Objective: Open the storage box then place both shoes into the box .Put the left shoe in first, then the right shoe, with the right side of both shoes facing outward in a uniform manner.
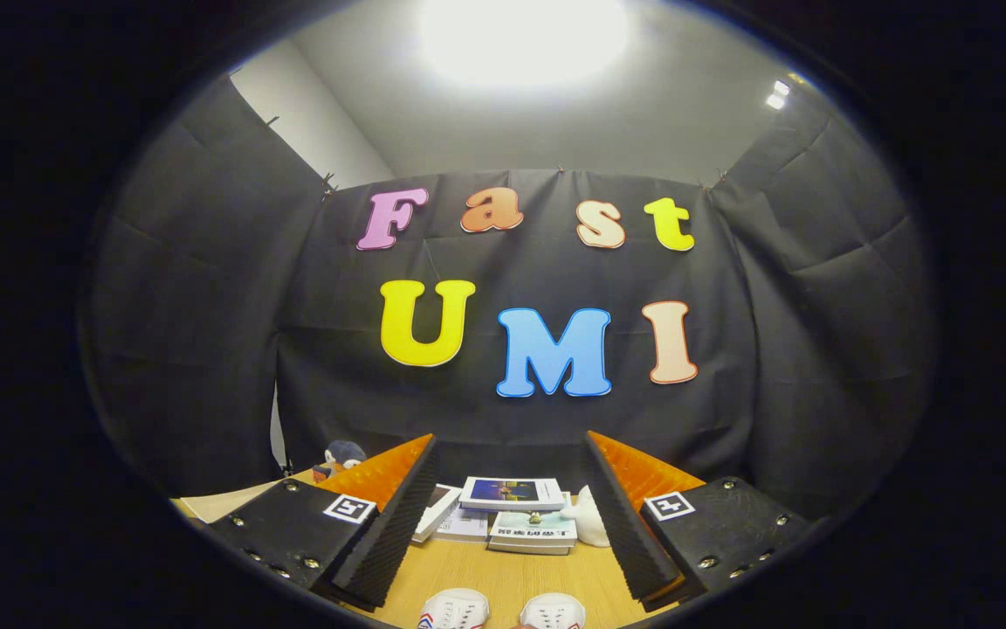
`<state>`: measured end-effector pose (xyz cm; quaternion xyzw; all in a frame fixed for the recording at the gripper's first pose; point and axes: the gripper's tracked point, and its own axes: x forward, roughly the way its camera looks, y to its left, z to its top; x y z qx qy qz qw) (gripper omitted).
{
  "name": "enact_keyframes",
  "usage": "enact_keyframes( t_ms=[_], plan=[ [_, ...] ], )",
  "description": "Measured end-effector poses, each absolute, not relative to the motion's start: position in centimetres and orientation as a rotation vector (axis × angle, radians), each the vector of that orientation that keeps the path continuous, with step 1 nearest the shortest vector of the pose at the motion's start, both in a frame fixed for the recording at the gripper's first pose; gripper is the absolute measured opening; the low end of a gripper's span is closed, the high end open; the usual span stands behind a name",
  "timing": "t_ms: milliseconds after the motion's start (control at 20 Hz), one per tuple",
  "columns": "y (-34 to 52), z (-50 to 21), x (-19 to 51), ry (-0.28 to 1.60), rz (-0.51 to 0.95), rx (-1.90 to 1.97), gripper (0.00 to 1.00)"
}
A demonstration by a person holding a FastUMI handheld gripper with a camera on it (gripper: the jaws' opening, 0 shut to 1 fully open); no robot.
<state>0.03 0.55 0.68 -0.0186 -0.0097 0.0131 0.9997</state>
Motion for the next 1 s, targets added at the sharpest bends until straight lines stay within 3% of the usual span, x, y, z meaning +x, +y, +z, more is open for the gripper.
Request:
enact_keyframes(
  t_ms=[450, 1000],
  plan=[
    [3.4, -0.2, -0.9, 0.008, 0.072, 0.093, 0.96],
    [11.2, -6.9, -2.5, 0.262, 0.278, 0.305, 0.98]
  ],
)
